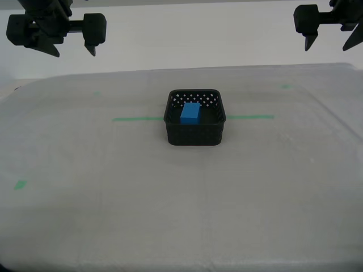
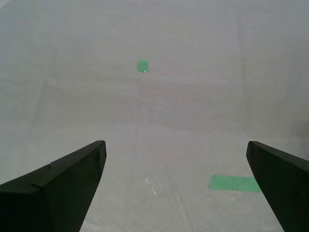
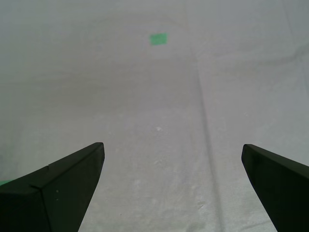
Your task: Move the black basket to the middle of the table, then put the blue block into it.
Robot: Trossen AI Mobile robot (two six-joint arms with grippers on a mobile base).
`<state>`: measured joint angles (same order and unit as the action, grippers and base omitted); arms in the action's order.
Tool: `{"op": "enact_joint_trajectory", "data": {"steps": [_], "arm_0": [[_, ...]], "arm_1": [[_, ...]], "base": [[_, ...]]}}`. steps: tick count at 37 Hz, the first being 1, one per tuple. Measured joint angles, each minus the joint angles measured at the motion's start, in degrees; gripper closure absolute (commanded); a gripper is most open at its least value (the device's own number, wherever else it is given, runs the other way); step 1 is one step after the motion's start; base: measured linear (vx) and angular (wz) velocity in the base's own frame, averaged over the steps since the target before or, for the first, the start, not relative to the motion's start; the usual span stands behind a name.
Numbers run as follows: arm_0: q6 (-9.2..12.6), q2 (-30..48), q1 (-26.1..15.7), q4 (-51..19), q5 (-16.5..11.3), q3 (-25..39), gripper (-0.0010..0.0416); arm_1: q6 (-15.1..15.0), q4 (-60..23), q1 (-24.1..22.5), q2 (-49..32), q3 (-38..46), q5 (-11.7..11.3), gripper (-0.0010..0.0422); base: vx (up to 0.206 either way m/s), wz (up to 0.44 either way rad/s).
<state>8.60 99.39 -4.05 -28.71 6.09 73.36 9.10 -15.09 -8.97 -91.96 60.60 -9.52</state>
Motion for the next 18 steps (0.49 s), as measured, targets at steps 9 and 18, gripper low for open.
{"op": "enact_joint_trajectory", "data": {"steps": [9, 18], "arm_0": [[0.0, 0.0, 0.0, 0.0, 0.0, 0.0, 0.0007], [0.0, 0.0, 0.0, 0.0, 0.0, 0.0, 0.0007]], "arm_1": [[0.0, 0.0, 0.0, 0.0, 0.0, 0.0, 0.0012], [0.0, 0.0, 0.0, 0.0, 0.0, 0.0, 0.0012]], "base": [[0.0, 0.0], [0.0, 0.0]]}}
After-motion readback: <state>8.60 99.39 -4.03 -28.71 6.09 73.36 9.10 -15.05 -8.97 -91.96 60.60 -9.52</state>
